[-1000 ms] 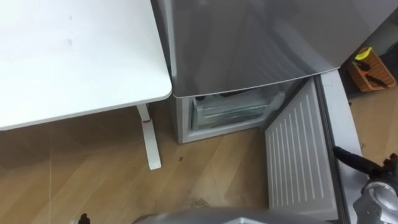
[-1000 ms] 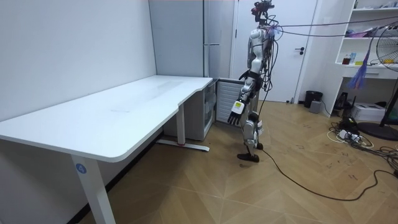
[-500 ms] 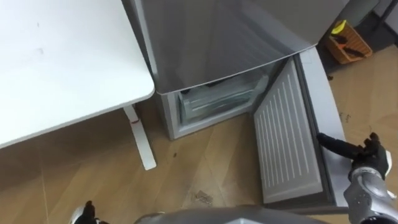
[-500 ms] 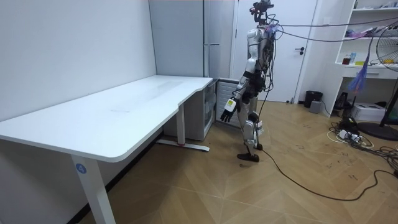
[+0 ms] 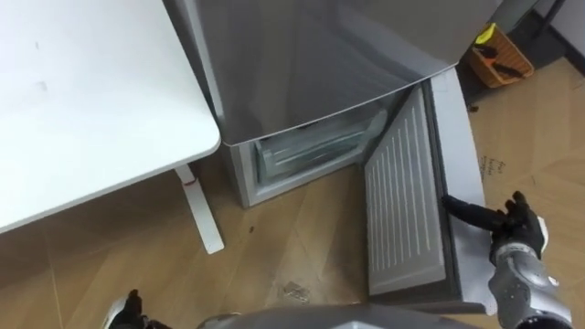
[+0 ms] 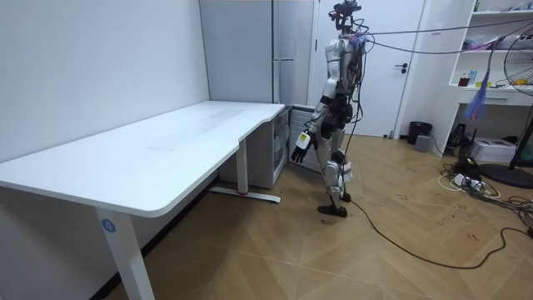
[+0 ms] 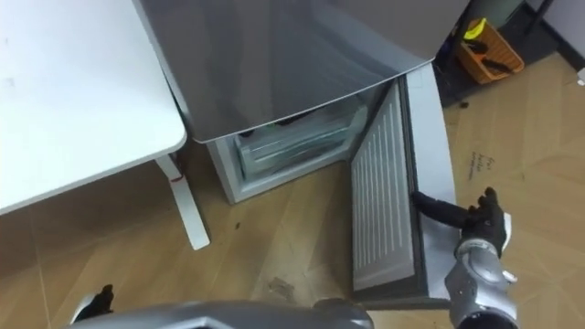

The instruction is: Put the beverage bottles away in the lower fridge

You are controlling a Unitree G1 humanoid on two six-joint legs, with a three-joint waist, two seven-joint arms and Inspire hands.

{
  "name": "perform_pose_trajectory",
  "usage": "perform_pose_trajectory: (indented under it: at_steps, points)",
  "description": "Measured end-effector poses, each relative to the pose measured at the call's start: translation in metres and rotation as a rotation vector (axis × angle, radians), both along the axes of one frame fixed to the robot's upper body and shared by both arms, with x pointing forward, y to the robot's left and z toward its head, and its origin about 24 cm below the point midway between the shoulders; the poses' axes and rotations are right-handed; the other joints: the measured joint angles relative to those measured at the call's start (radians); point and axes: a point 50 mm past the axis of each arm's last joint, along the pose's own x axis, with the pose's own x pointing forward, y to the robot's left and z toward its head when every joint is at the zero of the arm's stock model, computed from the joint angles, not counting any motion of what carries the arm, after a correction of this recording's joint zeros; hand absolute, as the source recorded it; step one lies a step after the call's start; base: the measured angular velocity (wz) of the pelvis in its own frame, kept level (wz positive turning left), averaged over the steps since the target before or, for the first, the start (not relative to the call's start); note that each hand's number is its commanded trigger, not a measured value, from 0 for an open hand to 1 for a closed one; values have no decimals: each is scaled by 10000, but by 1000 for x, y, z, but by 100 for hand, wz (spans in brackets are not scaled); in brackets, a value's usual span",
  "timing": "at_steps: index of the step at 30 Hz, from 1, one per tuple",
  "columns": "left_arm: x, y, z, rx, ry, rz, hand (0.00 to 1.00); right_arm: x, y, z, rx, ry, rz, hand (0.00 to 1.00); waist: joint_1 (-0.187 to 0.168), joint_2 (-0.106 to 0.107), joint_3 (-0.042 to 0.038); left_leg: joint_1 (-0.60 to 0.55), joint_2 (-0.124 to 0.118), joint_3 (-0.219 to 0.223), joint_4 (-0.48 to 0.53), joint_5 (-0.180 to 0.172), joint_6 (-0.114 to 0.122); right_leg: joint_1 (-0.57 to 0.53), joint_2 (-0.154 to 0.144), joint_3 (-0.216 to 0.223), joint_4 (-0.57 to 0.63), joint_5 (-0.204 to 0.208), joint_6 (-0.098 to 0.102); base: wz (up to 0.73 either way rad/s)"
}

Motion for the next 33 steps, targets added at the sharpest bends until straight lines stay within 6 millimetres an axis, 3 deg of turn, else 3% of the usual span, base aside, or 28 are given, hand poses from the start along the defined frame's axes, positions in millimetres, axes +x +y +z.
perform_pose_trajectory:
  at_steps: [3,4,5,6,7,9,11,13,16,18,21,23,30,33]
  points:
    - [13,-10,-2,-155,-30,-651,0,8,20,-2,1067,-272,375,0,242,-27,17,-25,20,-14,6,0,-1,-56,-1,-146,31,24,-34,-15]
    - [21,-15,-3,-193,-10,-1009,0,17,36,1,1300,-402,1152,0,656,-55,15,-86,54,-13,14,3,-6,-225,72,-135,42,156,-92,-80]
    - [31,-19,-3,-173,-10,-1502,0,31,60,8,1437,-602,2422,0,1155,-89,28,-215,188,-86,57,13,-33,-442,131,-282,28,357,-213,-92]
    - [35,-20,-3,-173,0,-1667,0,37,74,11,1632,-691,3046,0,1303,-105,41,-297,231,-166,63,26,-56,-530,120,-484,14,450,-276,-90]
    - [44,-23,-3,-145,96,-1994,0,48,102,21,2118,-961,3950,0,1605,-153,46,-428,312,-424,121,53,-117,-651,154,-886,-15,599,-421,-53]
    - [54,-25,-2,-14,241,-2476,0,63,142,37,2862,-1589,5385,0,1711,-115,73,-568,361,-835,169,63,-227,-693,227,-1141,-106,676,-546,-16]
    - [64,-25,-1,205,445,-2897,0,89,212,76,4247,-3367,9066,0,2117,-106,90,-634,386,-980,171,152,-387,-705,313,-1292,-167,652,-704,15]
    - [71,-26,1,384,374,-3199,0,101,263,107,5353,-4333,11297,0,2266,-121,99,-843,459,-1169,178,283,-500,-680,336,-1665,-361,674,-812,58]
    - [71,-31,0,440,603,-3424,0,101,296,131,6662,-5372,13002,0,2596,-66,157,-1221,490,-1447,183,566,-610,-629,281,-2335,-575,693,-878,73]
    - [66,-38,-3,347,849,-3583,0,100,302,135,7234,-5525,13425,0,2845,-40,173,-1234,479,-1453,172,682,-621,-551,233,-2570,-656,680,-863,60]
    - [53,-46,-7,112,1205,-3520,0,94,301,126,7629,-5100,14060,0,3120,24,206,-1251,413,-1500,166,740,-595,-405,131,-2766,-668,589,-771,39]
    - [51,-49,-8,-24,1286,-3485,0,94,292,115,7563,-4472,14223,0,3116,10,209,-1318,337,-1632,120,751,-562,-369,65,-2869,-662,549,-705,24]
    - [56,-48,-7,57,1097,-3430,0,94,286,111,7072,-4248,14721,0,2848,-110,166,-1364,317,-1641,114,735,-529,-369,48,-2872,-657,535,-677,5]
    - [55,-47,-7,28,1095,-3369,0,90,269,97,6232,-3807,14585,0,2759,-79,180,-1257,316,-1598,70,735,-529,-240,34,-2863,-661,507,-630,11]
